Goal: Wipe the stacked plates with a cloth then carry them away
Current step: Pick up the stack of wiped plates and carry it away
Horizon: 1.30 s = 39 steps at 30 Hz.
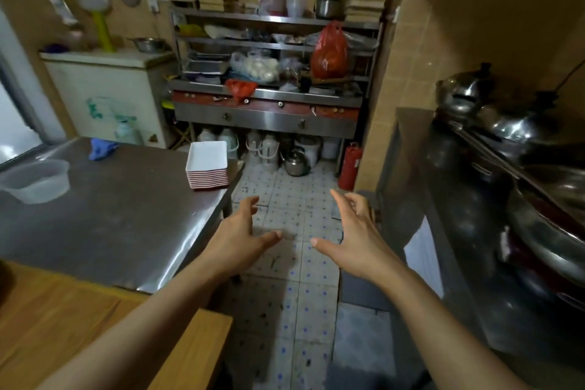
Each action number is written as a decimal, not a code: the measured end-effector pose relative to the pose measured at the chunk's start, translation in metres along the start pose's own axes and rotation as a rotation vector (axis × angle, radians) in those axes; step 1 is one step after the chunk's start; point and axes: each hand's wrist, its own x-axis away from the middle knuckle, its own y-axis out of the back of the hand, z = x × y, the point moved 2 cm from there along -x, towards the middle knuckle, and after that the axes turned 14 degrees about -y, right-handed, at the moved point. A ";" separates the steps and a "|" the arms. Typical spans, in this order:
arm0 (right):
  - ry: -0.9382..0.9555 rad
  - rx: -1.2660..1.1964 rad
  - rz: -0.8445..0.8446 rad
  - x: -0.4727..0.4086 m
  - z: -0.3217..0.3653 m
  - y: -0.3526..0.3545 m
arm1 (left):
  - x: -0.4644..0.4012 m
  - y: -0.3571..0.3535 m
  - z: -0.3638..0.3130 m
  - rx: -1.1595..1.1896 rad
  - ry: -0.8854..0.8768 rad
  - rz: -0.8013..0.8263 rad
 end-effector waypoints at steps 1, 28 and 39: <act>0.016 -0.001 0.011 -0.027 0.001 -0.004 | -0.020 0.001 0.009 -0.011 0.017 -0.021; 0.217 0.061 0.428 -0.432 0.143 -0.195 | -0.286 0.108 0.256 -0.160 0.495 -0.468; -0.075 -0.027 0.563 -0.491 0.161 -0.288 | -0.330 0.120 0.364 0.044 0.579 -0.480</act>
